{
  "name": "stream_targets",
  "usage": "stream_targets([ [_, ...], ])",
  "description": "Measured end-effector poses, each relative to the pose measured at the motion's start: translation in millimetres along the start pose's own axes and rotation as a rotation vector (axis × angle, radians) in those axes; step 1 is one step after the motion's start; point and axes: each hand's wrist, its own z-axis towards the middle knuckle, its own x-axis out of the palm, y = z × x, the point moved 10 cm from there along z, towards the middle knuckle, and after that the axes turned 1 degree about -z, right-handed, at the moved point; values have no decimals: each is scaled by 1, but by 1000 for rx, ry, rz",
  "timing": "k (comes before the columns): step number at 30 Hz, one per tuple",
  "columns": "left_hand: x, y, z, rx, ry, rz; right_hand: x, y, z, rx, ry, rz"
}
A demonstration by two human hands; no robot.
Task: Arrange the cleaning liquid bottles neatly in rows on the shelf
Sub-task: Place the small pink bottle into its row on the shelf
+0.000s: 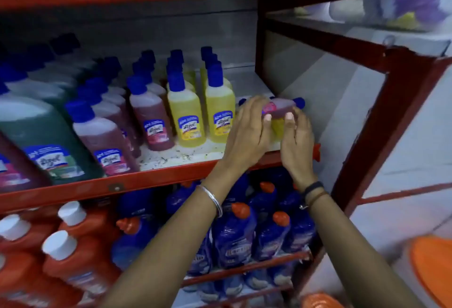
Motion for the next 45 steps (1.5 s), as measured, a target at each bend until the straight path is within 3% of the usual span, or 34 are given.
stream_targets([
  [2,21,8,20,-26,68,190,-3,-12,14,76,3,-38],
  [6,62,45,49,-222,411,569,6,-45,40,271,103,-153],
  [8,70,64,54,-401,542,540,11,-55,51,349,164,-176],
  [10,71,75,61,-507,565,458,21,-61,56,433,242,-144],
  [16,63,74,51,-577,616,208,28,-59,49,480,226,-26],
  [22,29,46,26,-511,504,-185,19,-21,25,474,192,389],
  [27,-24,34,-1,-403,374,-270,34,28,0,280,305,445],
  [36,-147,78,-73,-485,-98,-7,144,90,-49,88,594,443],
  [42,-158,93,-98,-529,-84,230,191,80,-72,142,747,479],
  [45,-158,97,-106,-521,-96,234,192,67,-77,158,721,451],
])
